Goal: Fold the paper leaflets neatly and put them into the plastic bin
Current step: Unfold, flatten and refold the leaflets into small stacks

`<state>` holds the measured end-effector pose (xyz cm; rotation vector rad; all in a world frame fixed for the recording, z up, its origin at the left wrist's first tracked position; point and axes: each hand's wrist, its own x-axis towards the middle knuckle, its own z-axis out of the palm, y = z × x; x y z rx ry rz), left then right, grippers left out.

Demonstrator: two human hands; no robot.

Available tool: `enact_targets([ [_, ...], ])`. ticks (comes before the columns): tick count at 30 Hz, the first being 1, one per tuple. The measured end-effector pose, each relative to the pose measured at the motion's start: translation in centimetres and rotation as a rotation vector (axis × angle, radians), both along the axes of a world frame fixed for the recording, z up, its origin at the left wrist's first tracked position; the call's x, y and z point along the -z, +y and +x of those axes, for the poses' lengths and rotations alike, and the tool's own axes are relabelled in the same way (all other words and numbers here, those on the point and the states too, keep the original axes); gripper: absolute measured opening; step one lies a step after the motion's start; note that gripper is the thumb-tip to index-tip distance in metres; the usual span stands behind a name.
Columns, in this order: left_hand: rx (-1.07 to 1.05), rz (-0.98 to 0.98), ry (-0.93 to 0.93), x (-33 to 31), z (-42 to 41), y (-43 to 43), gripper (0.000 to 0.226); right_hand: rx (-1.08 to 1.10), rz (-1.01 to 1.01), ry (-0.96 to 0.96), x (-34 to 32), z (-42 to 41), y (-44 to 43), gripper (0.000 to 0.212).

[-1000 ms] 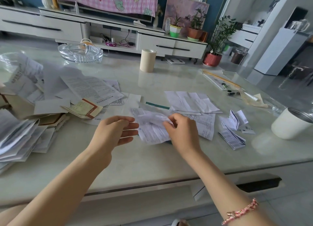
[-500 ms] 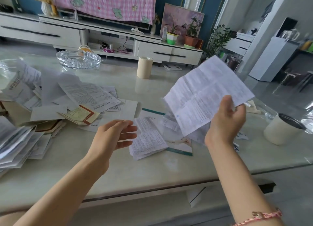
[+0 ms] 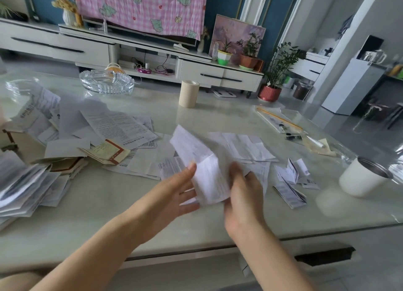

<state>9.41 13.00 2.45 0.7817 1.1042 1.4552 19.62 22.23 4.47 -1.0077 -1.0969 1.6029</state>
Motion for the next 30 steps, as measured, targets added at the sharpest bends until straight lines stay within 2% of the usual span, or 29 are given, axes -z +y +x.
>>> enact_targets([
  [2, 0.028, 0.059, -0.012, -0.5, -0.3, -0.3, 0.072, -0.127, -0.028, 0.011, 0.4, 0.0, -1.7, 0.016],
  [5, 0.049, 0.129, -0.033, -0.9, -0.7, -0.7, 0.074, -0.242, 0.032, -0.011, 0.9, 0.2, -3.4, 0.016],
  [7, 0.066, 0.175, -0.079, -1.3, -0.4, -0.9, 0.063, -0.258, 0.059, -0.028, 1.1, 0.2, -3.7, 0.019],
  [10, -0.121, 0.133, -0.132, -1.7, 0.5, -0.7, 0.029, -0.288, 0.03, -0.099, 1.0, 0.4, -3.2, 0.025],
  [12, -0.308, 0.092, -0.179, -1.5, 0.5, -0.4, 0.022, -0.261, 0.014, -0.175, 0.5, 0.7, -2.4, 0.036],
  [15, -0.347, 0.043, -0.165, -1.7, 0.0, -0.4, 0.021, -0.235, 0.105, -0.348, -0.5, 1.5, -0.8, 0.054],
  [17, -0.277, -0.014, -0.129, -1.9, -0.3, -0.6, 0.02, -0.368, 0.167, -0.387, -1.1, 2.2, 0.2, 0.045],
  [20, -0.126, -0.081, -0.048, -2.0, -0.3, -0.9, 0.018, -0.607, 0.207, -0.403, -1.4, 2.6, 0.6, 0.015],
  [21, -0.087, -0.093, -0.024, -2.0, -0.3, -1.0, 0.019, -0.632, 0.213, -0.389, -1.1, 2.6, 0.7, 0.012],
  [26, -0.037, -0.141, 0.07, -1.5, -0.7, -1.0, 0.025, -0.688, 0.183, -0.313, -0.6, 2.9, 1.2, 0.018],
  [28, -0.106, -0.151, 0.023, -1.7, -0.8, -0.9, 0.018, -0.656, 0.147, -0.256, -0.8, 3.0, 1.5, 0.018],
  [30, -0.157, -0.151, -0.079, -2.0, -1.1, -0.7, 0.028, -0.626, 0.141, -0.223, -0.9, 3.1, 1.7, 0.029],
])
